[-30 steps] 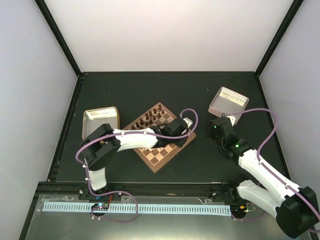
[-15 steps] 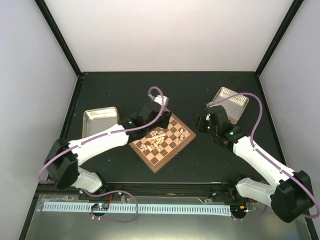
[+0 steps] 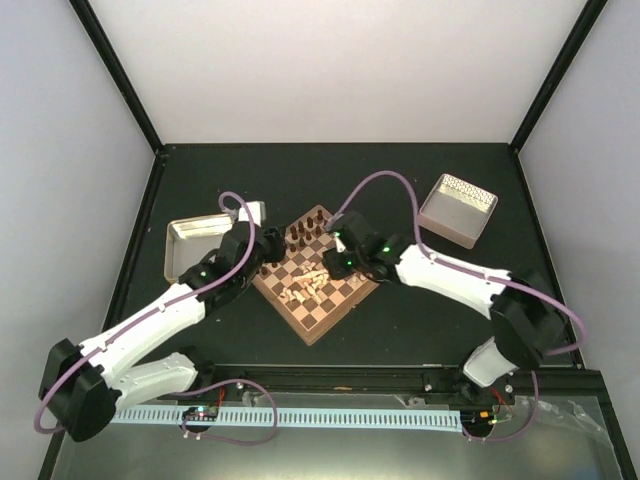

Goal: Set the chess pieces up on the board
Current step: Pick up the chess piece from the chessboard.

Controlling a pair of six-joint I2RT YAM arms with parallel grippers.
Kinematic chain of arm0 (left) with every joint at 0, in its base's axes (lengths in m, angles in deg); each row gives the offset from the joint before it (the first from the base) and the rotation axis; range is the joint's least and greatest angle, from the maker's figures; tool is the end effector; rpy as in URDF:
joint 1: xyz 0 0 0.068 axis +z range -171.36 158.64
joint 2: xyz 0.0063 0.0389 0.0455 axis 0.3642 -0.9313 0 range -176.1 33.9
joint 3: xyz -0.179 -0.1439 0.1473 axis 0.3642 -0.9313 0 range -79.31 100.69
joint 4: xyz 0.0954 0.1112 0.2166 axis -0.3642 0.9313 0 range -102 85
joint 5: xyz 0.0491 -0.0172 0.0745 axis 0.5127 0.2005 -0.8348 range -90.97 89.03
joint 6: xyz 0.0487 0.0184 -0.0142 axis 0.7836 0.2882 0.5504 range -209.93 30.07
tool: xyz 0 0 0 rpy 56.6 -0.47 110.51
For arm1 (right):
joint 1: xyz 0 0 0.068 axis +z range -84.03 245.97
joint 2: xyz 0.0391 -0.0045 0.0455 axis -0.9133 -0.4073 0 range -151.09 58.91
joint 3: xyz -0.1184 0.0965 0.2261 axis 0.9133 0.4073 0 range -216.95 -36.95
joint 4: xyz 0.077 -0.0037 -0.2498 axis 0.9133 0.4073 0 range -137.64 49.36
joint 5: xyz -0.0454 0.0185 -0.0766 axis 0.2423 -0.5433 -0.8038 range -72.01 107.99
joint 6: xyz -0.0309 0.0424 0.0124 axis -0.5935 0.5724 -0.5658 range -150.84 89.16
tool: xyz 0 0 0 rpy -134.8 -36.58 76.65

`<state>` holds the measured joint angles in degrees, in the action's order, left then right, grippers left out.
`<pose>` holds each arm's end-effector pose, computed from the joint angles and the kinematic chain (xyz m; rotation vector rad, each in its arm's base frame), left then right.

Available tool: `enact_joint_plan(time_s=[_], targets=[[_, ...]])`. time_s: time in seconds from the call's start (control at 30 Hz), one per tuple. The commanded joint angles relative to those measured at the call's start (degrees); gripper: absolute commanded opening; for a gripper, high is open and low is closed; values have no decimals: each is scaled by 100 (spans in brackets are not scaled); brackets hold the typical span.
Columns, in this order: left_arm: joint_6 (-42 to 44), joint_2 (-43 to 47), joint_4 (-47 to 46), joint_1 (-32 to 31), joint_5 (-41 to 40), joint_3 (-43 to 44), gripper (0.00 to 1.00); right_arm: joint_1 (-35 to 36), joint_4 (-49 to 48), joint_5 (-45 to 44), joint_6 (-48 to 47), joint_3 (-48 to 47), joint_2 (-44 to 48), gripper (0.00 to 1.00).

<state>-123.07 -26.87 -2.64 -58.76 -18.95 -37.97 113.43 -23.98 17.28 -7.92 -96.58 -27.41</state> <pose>0.1947 -0.1350 0.2669 -0.1165 2.0726 -0.4389 0.2159 0.2346 0.2363 -0.5305 2.4651 0.5113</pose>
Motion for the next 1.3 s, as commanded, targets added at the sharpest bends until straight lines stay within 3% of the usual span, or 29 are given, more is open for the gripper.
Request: enact_joint_plan(time_s=[0.0, 0.13, 0.27, 0.83, 1.27], targets=[[-202, 494, -160, 129, -276, -217, 50, 366, 424, 50, -427, -574, -580, 50], [-237, 799, -123, 283, -313, -423, 51, 718, 604, 66, -480, -855, -950, 45], [-228, 1004, -69, 416, -252, -522, 52, 930, 723, 202, -314, -824, -1118, 32], [-305, 1124, -136, 575, 92, -774, 52, 1208, 1068, -377, -282, -1006, -1861, 33], [-420, 1542, -112, 594, 102, -978, 53, 1212, 999, -503, -760, -699, -1724, 11]])
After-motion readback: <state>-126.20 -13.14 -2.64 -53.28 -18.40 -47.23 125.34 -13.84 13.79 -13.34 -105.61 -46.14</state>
